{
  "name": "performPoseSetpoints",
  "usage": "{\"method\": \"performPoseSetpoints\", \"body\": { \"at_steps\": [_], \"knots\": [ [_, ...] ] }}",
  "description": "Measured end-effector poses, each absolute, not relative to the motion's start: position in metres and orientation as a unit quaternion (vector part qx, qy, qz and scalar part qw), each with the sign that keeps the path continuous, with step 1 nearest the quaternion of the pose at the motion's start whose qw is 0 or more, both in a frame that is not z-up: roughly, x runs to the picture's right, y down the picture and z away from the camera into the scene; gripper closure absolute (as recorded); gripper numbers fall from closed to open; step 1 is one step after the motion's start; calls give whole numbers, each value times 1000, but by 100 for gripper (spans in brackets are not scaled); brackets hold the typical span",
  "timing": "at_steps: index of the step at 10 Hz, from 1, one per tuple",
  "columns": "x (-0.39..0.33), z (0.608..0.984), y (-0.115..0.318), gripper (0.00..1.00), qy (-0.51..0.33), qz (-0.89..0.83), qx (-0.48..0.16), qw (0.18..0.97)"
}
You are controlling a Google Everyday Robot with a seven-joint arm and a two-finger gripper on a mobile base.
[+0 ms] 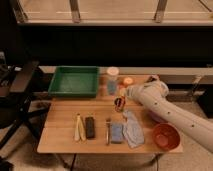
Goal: Place pepper in plastic cup
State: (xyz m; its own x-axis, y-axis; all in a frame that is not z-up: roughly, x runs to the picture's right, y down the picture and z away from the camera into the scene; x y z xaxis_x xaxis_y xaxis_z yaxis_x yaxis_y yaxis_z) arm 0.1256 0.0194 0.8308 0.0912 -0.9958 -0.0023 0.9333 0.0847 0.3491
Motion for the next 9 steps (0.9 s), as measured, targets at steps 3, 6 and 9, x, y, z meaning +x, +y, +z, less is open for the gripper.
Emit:
{"method": "performPoseSetpoints", "body": {
  "at_steps": [3, 6, 9],
  "knots": [
    [126, 837, 10, 98, -113, -662, 139, 727],
    [113, 866, -26, 98, -114, -667, 155, 720],
    [104, 877, -45, 98, -115, -669, 168, 715]
  ]
}}
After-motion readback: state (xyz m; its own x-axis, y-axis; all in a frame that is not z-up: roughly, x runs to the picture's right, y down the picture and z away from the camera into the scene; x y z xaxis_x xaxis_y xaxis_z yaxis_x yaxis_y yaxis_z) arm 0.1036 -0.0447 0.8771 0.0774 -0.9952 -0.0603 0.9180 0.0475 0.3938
